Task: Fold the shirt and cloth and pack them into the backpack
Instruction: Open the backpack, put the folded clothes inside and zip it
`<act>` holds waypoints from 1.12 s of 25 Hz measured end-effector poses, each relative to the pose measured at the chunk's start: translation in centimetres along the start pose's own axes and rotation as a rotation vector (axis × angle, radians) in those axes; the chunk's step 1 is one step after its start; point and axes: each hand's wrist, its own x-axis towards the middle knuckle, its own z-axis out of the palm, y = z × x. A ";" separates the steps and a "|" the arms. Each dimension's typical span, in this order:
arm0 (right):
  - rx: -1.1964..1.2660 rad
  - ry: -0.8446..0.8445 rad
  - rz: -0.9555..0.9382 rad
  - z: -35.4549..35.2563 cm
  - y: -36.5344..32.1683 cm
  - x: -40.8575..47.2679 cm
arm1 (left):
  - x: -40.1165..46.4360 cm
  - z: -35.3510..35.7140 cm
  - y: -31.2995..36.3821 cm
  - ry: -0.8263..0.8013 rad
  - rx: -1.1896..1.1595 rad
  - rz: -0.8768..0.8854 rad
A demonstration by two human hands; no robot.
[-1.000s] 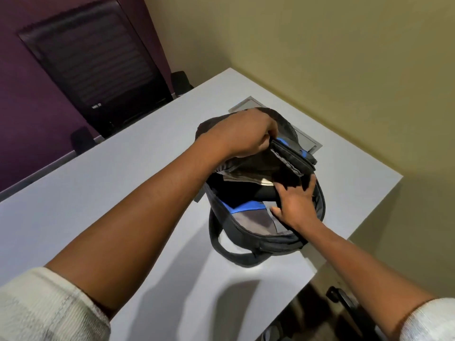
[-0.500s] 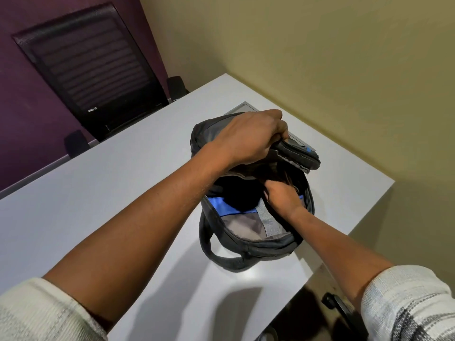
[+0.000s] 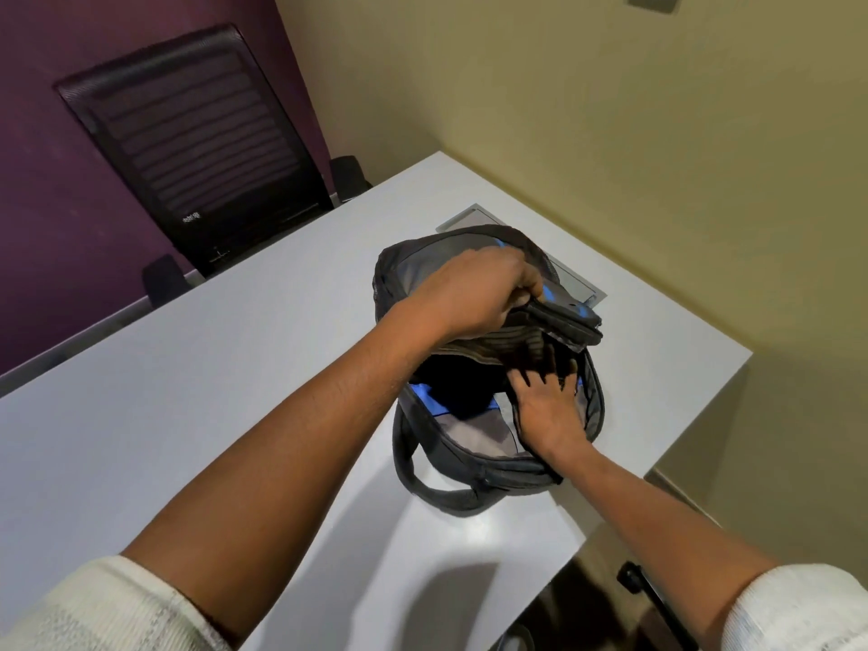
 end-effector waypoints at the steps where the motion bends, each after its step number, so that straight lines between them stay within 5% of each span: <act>1: 0.029 0.033 -0.004 0.3 0.1 -1.3 | -0.6 0.3 0.2 -0.009 -0.020 -0.012; 13: 0.395 0.145 0.397 -1.2 5.1 -10.3 | -8.8 13.1 2.8 -0.157 -0.318 -0.266; 22: 0.493 0.111 0.370 -2.7 6.4 -4.3 | -15.8 16.7 -1.5 -0.292 -0.328 -0.350; 24: 0.517 0.085 0.369 -2.6 6.6 -3.2 | -16.2 16.3 -1.4 -0.228 -0.373 -0.321; 28: 0.653 -0.030 0.380 -2.2 7.8 -0.9 | -14.2 15.4 -0.2 0.167 -0.300 -0.243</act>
